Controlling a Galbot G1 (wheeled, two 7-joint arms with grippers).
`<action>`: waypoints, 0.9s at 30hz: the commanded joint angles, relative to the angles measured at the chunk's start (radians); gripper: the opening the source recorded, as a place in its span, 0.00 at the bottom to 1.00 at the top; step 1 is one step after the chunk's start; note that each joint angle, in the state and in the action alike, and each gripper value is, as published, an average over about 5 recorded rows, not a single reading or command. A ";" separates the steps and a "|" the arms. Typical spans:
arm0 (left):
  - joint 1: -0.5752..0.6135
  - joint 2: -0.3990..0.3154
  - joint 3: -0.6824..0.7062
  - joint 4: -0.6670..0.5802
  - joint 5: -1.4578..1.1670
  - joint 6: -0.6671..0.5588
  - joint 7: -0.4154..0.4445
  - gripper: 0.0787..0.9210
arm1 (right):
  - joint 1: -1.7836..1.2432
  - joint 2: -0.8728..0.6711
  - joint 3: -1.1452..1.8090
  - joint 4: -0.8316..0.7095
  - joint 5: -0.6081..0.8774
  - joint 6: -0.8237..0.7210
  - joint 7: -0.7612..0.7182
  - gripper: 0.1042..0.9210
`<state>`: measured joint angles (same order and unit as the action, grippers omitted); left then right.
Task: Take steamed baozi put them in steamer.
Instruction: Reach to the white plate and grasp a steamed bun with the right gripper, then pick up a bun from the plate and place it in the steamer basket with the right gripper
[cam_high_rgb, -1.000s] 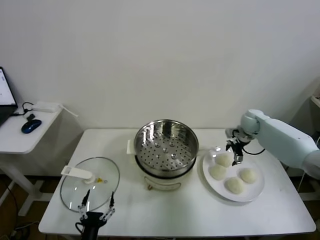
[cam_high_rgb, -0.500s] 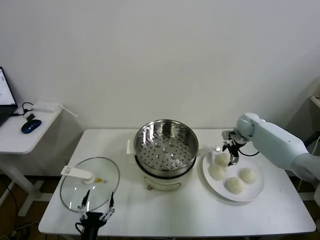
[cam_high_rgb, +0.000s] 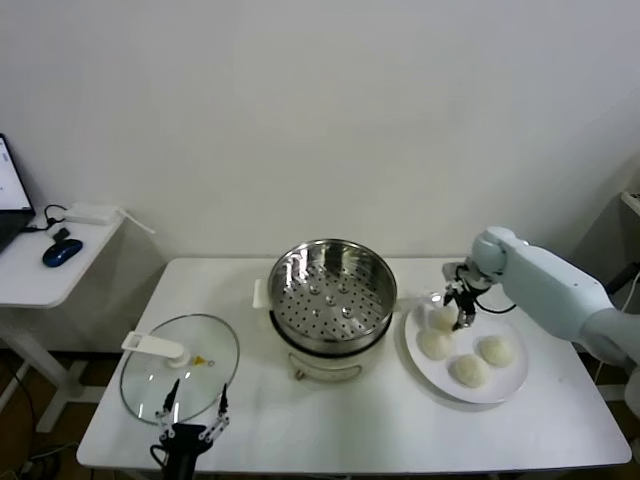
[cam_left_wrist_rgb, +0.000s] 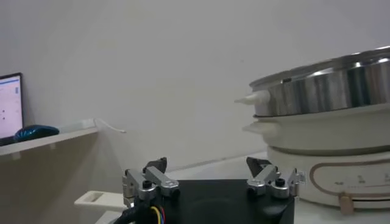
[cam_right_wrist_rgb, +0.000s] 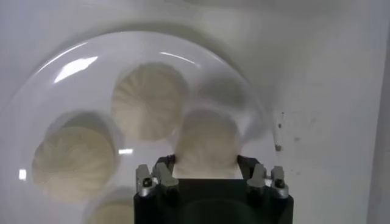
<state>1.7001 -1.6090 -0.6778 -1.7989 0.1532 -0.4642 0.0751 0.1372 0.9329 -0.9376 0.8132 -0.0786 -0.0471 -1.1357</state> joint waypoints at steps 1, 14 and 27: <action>0.001 -0.012 -0.001 -0.001 0.000 -0.001 -0.001 0.88 | 0.210 -0.059 -0.185 0.169 0.131 0.012 -0.013 0.72; 0.005 -0.009 0.008 -0.011 0.005 -0.006 -0.002 0.88 | 0.679 0.027 -0.472 0.290 0.364 0.161 -0.050 0.72; 0.009 -0.008 0.007 -0.010 0.002 -0.017 -0.006 0.88 | 0.728 0.255 -0.498 0.323 0.366 0.423 0.022 0.72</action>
<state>1.7089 -1.6090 -0.6702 -1.8103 0.1559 -0.4792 0.0706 0.7668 1.0597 -1.3750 1.1009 0.2636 0.2161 -1.1486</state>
